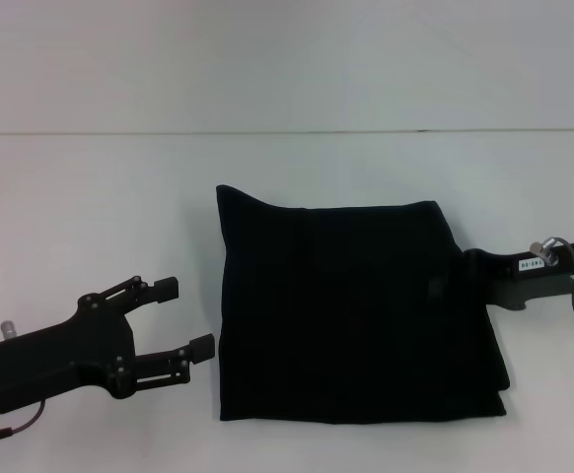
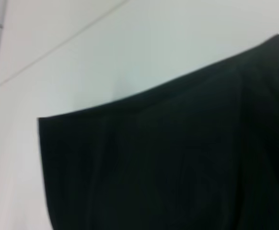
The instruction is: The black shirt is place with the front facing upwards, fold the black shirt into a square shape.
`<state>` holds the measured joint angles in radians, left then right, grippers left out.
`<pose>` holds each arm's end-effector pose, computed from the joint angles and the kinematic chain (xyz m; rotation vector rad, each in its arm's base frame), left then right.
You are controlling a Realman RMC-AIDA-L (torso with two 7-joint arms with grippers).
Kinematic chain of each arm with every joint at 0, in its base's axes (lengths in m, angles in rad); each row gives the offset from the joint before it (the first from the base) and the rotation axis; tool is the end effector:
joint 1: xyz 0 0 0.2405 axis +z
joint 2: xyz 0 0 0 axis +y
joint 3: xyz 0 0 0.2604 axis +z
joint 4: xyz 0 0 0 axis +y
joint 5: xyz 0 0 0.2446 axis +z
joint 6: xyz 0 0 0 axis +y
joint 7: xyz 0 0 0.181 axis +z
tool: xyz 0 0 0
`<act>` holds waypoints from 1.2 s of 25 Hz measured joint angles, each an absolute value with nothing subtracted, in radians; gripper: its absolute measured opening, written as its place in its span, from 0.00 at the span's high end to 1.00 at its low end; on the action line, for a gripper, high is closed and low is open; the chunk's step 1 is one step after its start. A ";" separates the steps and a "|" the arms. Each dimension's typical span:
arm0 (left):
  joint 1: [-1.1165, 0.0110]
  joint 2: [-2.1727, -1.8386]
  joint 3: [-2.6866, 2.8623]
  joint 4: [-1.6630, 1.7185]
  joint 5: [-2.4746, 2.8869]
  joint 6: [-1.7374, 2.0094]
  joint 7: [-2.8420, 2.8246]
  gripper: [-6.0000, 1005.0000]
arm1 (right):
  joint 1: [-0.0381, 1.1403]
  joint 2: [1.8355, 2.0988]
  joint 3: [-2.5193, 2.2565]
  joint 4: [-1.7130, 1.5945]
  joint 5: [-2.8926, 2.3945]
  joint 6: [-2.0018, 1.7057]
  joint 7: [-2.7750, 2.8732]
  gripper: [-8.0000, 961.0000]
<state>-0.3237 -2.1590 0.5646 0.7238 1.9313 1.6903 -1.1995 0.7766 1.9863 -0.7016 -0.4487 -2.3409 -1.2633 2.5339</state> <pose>-0.3053 0.3088 -0.0244 -2.5541 -0.5802 -0.8831 0.2856 0.4329 -0.0525 -2.1339 1.9958 0.3184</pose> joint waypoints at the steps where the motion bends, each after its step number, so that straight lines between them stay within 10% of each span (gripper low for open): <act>1: -0.324 -2.159 0.564 0.723 1.931 1.691 -1.200 0.07 | 0.777 1.987 -0.701 -0.450 -2.324 -1.263 2.517 0.86; 30: -0.328 -2.158 0.565 0.723 1.931 1.693 -1.235 0.07 | 0.752 1.998 -0.722 -0.470 -2.167 -1.129 2.254 0.85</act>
<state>-0.3280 -2.1583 0.5647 0.7234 1.9313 1.6932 -1.2353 0.7516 1.9977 -0.7221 -0.4698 -2.1671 -1.1289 2.2541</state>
